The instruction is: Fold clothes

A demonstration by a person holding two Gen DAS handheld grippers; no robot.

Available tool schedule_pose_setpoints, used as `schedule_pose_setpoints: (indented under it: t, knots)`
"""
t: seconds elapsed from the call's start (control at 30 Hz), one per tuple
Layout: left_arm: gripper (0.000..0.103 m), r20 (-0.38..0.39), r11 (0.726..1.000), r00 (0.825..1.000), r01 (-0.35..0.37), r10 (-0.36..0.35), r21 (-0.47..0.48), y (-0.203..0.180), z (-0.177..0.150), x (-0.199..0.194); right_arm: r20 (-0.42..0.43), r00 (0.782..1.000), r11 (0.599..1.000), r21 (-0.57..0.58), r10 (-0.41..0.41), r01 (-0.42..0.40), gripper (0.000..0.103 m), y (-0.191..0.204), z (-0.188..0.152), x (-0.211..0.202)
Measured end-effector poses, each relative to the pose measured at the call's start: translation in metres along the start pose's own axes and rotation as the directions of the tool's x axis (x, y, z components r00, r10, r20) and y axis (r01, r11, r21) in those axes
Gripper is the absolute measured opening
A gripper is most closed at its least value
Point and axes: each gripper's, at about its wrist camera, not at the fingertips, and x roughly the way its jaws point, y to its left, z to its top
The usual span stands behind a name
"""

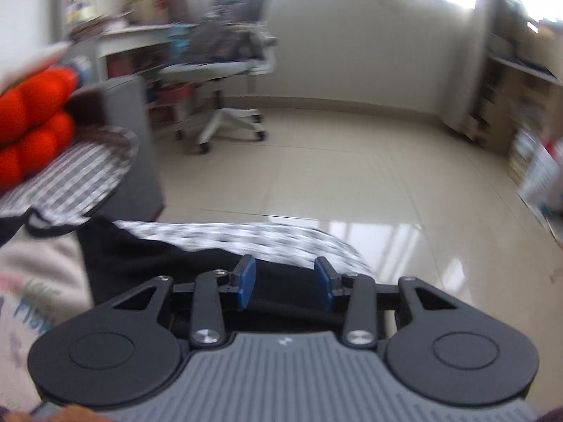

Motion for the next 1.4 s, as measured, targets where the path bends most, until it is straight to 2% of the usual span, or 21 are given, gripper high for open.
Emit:
schedule_pose_setpoints:
  t: [0.1, 0.17, 0.27, 0.33, 0.4, 0.5, 0.57, 0.63, 0.77, 0.8, 0.9, 0.97, 1.03, 1.07, 1.17, 1.23, 1.37, 1.4]
  knots:
    - [0.053, -0.027, 1.0, 1.0, 0.01, -0.01, -0.016, 0.003, 0.0, 0.006, -0.03, 0.997, 0.985, -0.151, 0.075, -0.079, 0.041, 0.047, 0.012, 0.024]
    - [0.054, -0.046, 0.999, 0.998, 0.036, -0.037, -0.021, 0.002, -0.002, 0.007, -0.054, 0.994, 0.966, -0.239, 0.09, -0.1, 0.041, 0.07, 0.017, 0.048]
    - [0.056, -0.044, 0.997, 0.996, 0.072, -0.072, 0.004, -0.001, -0.004, 0.002, -0.105, 0.992, 0.94, -0.327, 0.064, -0.095, 0.04, 0.09, 0.02, 0.083]
    - [0.057, -0.051, 0.998, 0.996, 0.068, -0.067, 0.018, -0.002, -0.005, 0.004, -0.152, 0.986, 0.93, -0.348, 0.07, -0.12, 0.029, 0.097, 0.016, 0.102]
    - [0.057, -0.064, 0.998, 0.996, 0.062, -0.06, 0.033, -0.003, -0.007, 0.006, -0.16, 0.984, 0.923, -0.361, 0.077, -0.131, 0.005, 0.103, 0.017, 0.105]
    - [0.057, -0.068, 0.997, 0.996, 0.068, -0.065, 0.041, -0.003, -0.008, 0.005, -0.109, 0.994, 0.923, -0.379, 0.024, -0.064, 0.003, 0.109, 0.024, 0.101]
    - [0.057, -0.066, 0.996, 0.995, 0.082, -0.079, 0.034, -0.001, -0.008, 0.003, -0.07, 0.998, 0.937, -0.349, -0.001, -0.024, 0.003, 0.107, 0.034, 0.096]
    - [0.057, -0.069, 0.996, 0.994, 0.09, -0.088, 0.021, 0.0, -0.008, 0.002, -0.072, 0.997, 0.945, -0.327, -0.02, -0.005, 0.003, 0.106, 0.036, 0.1]
    - [0.057, -0.07, 0.995, 0.993, 0.095, -0.094, 0.013, 0.003, -0.008, 0.001, -0.107, 0.988, 0.908, -0.415, -0.114, 0.06, 0.003, 0.124, 0.014, 0.125]
    - [0.057, -0.069, 0.995, 0.993, 0.095, -0.094, 0.01, 0.005, -0.008, 0.001, -0.086, 0.987, 0.898, -0.431, -0.137, 0.087, 0.003, 0.128, 0.01, 0.128]
    - [0.057, -0.061, 0.995, 0.993, 0.096, -0.097, -0.019, 0.016, -0.007, -0.002, -0.068, 0.978, 0.901, -0.404, -0.199, 0.155, 0.002, 0.129, 0.012, 0.129]
    - [0.057, -0.053, 0.995, 0.995, 0.088, -0.09, -0.049, 0.027, -0.005, -0.004, -0.057, 0.961, 0.896, -0.379, -0.27, 0.23, 0.002, 0.128, 0.016, 0.128]
    - [0.057, -0.051, 0.993, 0.995, 0.082, -0.087, -0.084, 0.038, -0.003, -0.005, -0.067, 0.973, 0.932, -0.308, -0.221, 0.19, 0.007, 0.119, 0.022, 0.119]
    - [0.057, -0.05, 0.992, 0.995, 0.08, -0.085, -0.101, 0.043, -0.002, -0.005, -0.091, 0.98, 0.953, -0.264, -0.178, 0.148, 0.014, 0.113, 0.027, 0.114]
    - [0.057, -0.047, 0.985, 0.994, 0.088, -0.096, -0.149, 0.054, 0.001, -0.006, -0.141, 0.984, 0.979, -0.186, -0.112, 0.085, 0.015, 0.096, 0.04, 0.103]
    - [0.057, -0.044, 0.979, 0.993, 0.103, -0.113, -0.174, 0.057, 0.002, -0.007, -0.157, 0.981, 0.984, -0.151, -0.114, 0.091, 0.018, 0.08, 0.046, 0.092]
    - [0.057, -0.044, 0.973, 0.989, 0.132, -0.142, -0.188, 0.053, 0.004, -0.008, -0.228, 0.972, 0.989, -0.12, 0.056, -0.085, 0.03, 0.06, 0.035, 0.077]
    - [0.057, -0.042, 0.972, 0.989, 0.129, -0.14, -0.194, 0.054, 0.005, -0.008, -0.249, 0.966, 0.985, -0.141, 0.066, -0.103, 0.035, 0.059, 0.029, 0.077]
